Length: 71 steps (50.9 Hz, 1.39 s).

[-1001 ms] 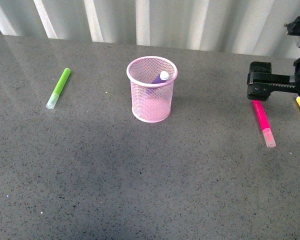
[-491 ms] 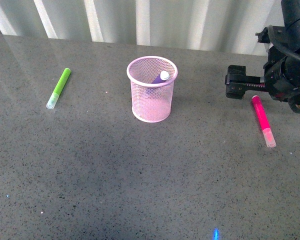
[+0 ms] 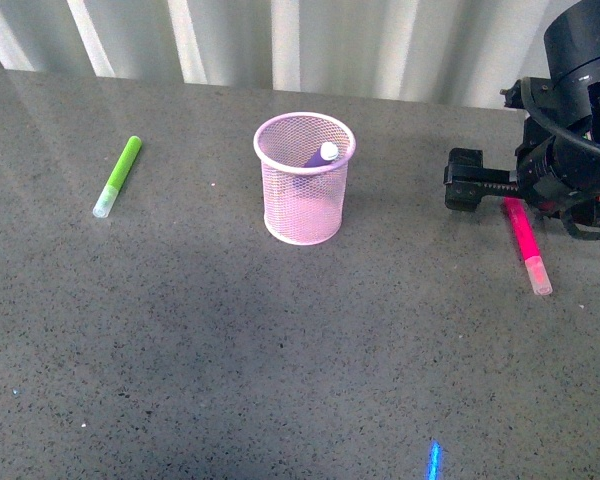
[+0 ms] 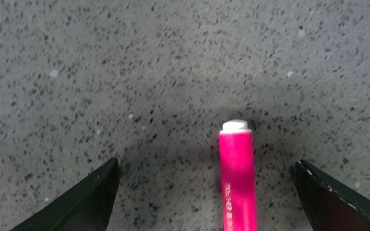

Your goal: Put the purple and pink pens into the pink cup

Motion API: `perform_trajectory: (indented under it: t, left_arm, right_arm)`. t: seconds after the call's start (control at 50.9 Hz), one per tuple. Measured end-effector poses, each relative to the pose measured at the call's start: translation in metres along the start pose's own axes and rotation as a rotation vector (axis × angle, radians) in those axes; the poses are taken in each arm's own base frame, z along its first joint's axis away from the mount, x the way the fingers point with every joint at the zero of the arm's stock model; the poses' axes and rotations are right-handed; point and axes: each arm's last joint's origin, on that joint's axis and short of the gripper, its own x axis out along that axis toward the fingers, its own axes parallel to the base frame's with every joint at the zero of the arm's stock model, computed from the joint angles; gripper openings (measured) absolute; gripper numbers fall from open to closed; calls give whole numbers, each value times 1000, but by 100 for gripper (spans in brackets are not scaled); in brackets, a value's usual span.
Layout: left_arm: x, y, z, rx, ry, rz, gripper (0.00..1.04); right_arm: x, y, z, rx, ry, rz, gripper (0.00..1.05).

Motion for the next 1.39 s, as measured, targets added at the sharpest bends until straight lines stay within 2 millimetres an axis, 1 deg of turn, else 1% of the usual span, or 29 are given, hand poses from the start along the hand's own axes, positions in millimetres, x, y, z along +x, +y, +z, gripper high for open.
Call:
perform_trajectory:
  t: [0.118,0.157,0.334,0.373,0.569,0.648,0.726,0.785,0.824,0.883,0.923,0.962,1.021,1.04,1.099,1.138,1.178,1.237,1.315,1.394]
  left_arm:
    - [0,0,0,0,0,0,98]
    - [0,0,0,0,0,0,98]
    - [0,0,0,0,0,0,98]
    - [0,0,0,0,0,0,98]
    - [0,0,0,0,0,0,98]
    - [0,0,0,0,0,0,98]
    - [0,0,0,0,0,0,98]
    - [0,0,0,0,0,0,98]
    - [0,0,0,0,0,0,98]
    - [0,0,0,0,0,0,98]
    - [0,0,0,0,0,0,98]
    - [0,0,0,0,0,0,98]
    - [0,0,0,0,0,0,98]
    - [0,0,0,0,0,0,98]
    - [0,0,0,0,0,0,98]
    - [0,0,0,0,0,0,98]
    - [0,0,0,0,0,0,98]
    - [0,0,0,0,0,0,98]
    - [0,0,0,0,0,0,98]
    - [0,0,0,0,0,0,98]
  right_arm:
    - [2,-1,0,4,5,12,98]
    - [2,-1,0,4,7,18,94]
    - [2,0,-1,6,13,37,70]
    - [2,0,-1,6,13,40,66]
    - [1,0,-4,7,10,39,40]
    - [0,-1,-6,13,3,35,27]
    - [-2,-3,-7,23,-13,29,17]
    - [-3,-4,-8,28,-31,33,12]
    - [-6,-5,-9,35,-52,38,12]
    - [-12,-5,-8,43,-113,65,12]
    - [-21,-4,-4,64,-188,123,12]
    - [-25,-3,-1,70,-222,150,12]
    - [-46,2,12,78,-362,226,12]
    - [-56,7,18,73,-429,250,12]
    - [-77,17,29,62,-547,310,12]
    - [-92,26,34,39,-622,350,12]
    - [-101,34,37,10,-674,383,12]
    - [-115,48,37,-49,-750,440,12]
    - [-127,67,33,-121,-829,496,12]
    - [-136,97,20,-245,-927,546,12]
